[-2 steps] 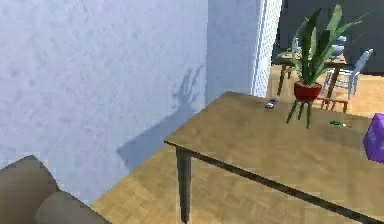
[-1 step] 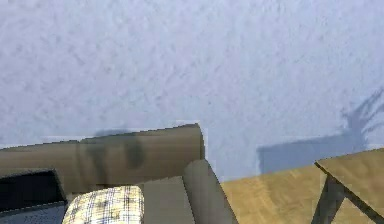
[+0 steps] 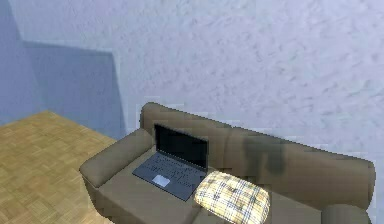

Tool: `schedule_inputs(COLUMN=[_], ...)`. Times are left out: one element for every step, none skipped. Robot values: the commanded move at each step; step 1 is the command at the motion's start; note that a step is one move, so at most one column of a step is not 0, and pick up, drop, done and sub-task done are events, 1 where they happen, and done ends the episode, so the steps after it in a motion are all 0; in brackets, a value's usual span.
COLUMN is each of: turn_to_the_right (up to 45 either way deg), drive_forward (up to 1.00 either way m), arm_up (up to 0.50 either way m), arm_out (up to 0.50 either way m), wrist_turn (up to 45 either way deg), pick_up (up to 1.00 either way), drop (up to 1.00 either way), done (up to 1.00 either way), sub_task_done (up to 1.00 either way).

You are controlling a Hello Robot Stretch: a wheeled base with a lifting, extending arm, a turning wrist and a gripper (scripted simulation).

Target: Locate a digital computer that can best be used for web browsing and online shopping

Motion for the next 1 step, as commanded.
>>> schedule_inputs(turn_to_the_right=[0.0], drive_forward=[0.0], arm_up=[0.0], arm_out=[0.0], wrist_turn=[0.0], pick_up=[0.0], drop=[0.0], done=[1.0], sub_task_done=[0.0])
